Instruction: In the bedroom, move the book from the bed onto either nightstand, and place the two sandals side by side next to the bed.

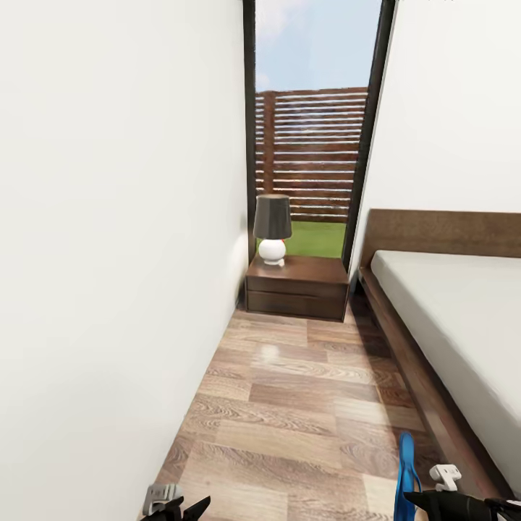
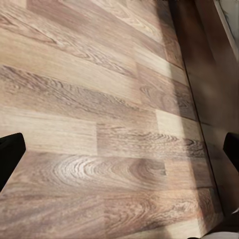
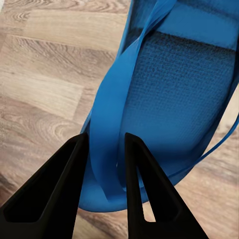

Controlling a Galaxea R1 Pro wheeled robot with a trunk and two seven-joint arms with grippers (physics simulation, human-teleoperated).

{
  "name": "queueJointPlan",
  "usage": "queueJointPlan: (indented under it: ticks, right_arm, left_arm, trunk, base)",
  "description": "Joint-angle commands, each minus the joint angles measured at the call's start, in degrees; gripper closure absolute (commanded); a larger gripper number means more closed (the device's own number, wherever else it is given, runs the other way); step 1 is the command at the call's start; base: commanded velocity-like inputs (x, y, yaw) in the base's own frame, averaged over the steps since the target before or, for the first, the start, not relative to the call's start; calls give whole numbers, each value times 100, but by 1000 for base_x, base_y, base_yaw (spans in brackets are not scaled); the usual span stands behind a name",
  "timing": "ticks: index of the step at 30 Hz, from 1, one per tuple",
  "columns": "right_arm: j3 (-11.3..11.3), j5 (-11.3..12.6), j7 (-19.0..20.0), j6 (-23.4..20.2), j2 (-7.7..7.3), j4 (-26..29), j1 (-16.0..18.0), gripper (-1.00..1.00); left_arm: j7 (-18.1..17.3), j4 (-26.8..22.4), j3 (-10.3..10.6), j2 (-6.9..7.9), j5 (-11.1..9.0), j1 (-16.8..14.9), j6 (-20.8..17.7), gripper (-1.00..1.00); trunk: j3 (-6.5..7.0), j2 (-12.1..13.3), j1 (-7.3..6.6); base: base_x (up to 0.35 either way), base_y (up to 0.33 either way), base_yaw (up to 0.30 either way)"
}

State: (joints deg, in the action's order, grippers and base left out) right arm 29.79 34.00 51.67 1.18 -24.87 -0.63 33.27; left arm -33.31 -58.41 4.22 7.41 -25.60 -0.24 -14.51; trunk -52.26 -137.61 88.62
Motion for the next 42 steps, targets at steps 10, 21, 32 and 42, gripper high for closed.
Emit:
queueJointPlan:
  ticks: [10, 21, 32, 42]
  right_arm:
    - [53, 45, 31, 5, 0, -7, 4, 100]
    - [53, 45, 31, 5, 0, -7, 4, 100]
    - [45, 420, 28, 5, 0, -179, 4, 100]
    - [45, 432, 33, 5, 0, -218, 4, 100]
  left_arm:
    - [0, -4, 8, -32, -59, -2, -52, -100]
    - [0, -4, 8, -29, -59, -2, -52, -100]
    - [0, 3, -13, -29, -67, -2, -45, -100]
    - [0, 186, -27, -29, -68, -2, 82, -100]
  trunk:
    - [174, 400, -221]
    - [264, 600, -331]
    - [264, 600, -331]
    - [264, 600, -331]
  base:
    - [0, 0, 0]
    - [0, 0, 0]
    - [0, 0, 0]
    - [0, 0, 0]
